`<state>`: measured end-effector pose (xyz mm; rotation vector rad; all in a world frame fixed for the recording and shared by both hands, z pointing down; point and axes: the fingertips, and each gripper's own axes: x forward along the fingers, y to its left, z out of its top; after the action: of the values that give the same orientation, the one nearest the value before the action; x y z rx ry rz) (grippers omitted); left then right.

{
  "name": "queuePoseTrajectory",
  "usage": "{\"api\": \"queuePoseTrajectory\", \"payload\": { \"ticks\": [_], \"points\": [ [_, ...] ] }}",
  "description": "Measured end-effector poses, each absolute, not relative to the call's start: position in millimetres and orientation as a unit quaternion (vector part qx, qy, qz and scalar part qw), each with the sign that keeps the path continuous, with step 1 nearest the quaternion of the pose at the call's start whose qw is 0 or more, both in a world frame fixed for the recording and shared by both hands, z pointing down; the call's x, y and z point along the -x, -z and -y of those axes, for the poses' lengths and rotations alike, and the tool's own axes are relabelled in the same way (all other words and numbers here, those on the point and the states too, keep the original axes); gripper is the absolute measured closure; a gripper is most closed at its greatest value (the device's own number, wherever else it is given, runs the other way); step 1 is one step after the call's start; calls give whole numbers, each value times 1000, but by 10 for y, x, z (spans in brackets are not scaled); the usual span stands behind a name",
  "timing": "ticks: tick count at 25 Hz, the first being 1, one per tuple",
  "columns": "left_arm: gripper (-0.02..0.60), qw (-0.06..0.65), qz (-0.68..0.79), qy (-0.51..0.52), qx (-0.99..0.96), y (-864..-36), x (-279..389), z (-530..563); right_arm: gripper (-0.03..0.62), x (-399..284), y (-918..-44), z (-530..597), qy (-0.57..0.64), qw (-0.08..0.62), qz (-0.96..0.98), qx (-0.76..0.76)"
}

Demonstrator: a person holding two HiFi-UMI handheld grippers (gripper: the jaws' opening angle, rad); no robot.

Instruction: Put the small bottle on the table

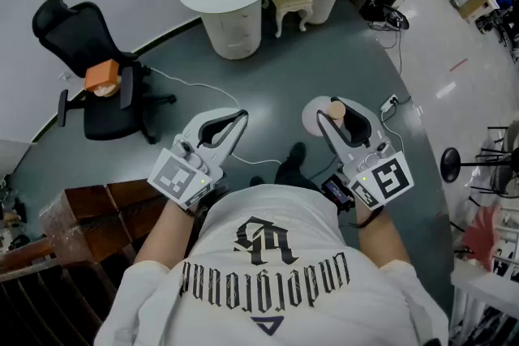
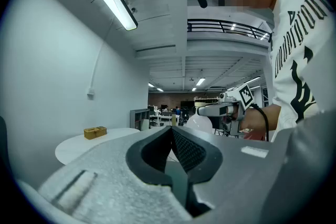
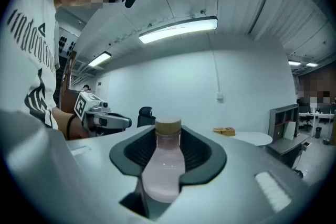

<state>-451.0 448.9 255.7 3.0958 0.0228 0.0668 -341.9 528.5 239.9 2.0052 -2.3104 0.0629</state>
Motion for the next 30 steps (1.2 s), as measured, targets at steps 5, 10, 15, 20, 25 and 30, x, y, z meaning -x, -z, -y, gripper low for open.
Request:
{"api": "queuePoseTrajectory", "payload": {
  "ticks": [5,10,15,20,25,30],
  "points": [
    [574,23,-5,-27,-999,-2579,4290,-4497,456,3191,-2403,-5287,-22,39,756,-654],
    [574,33,-6,-31,-999,-2667,4058,-4396,456,2965,-2483,-5168,-28,39,760,-648],
    [574,41,-4,-33,-999,-2725,3696,-4297,456,2612,-2513,-5072,-28,45,762,-646],
    [574,43,-2,-31,-999,-2760,3265,-4106,456,2173,-2547,-4931,-28,48,761,-647],
    [574,44,2,-32,-999,-2740,2757,-3975,456,1677,-2505,-4841,-24,49,762,-645],
    [574,47,8,-38,-998,-2716,2359,-3903,456,1291,-2487,-4766,-27,48,768,-639]
  ]
}}
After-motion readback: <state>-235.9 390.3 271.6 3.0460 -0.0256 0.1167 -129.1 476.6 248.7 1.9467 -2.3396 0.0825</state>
